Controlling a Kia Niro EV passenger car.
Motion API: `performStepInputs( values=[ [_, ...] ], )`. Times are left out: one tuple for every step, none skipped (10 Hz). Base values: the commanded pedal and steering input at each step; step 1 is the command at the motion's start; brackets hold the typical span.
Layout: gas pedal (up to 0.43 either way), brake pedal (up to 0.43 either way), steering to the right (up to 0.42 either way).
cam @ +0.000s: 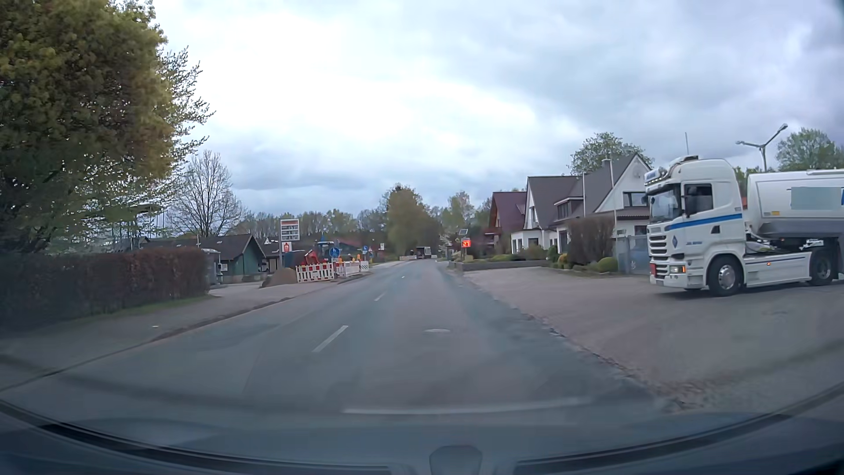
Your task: Follow the waypoints while adhering to traffic rules and regulations
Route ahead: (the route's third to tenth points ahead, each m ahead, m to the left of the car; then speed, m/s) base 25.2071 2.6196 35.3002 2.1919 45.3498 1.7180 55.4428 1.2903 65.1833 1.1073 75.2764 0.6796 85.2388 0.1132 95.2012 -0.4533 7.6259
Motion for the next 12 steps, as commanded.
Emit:
performStepInputs(
  values=[
    [0.039, 0.0, 0.005],
    [0.047, 0.0, 0.005],
    [0.047, 0.0, 0.006],
    [0.047, 0.0, 0.005],
    [0.047, 0.0, 0.005],
    [0.047, 0.0, 0.005],
    [0.047, 0.0, 0.005],
    [0.047, 0.0, 0.005],
    [0.047, 0.0, 0.004],
    [0.047, 0.0, 0.003],
    [0.047, 0.0, 0.002],
    [0.047, 0.0, 0.002]
  ],
)
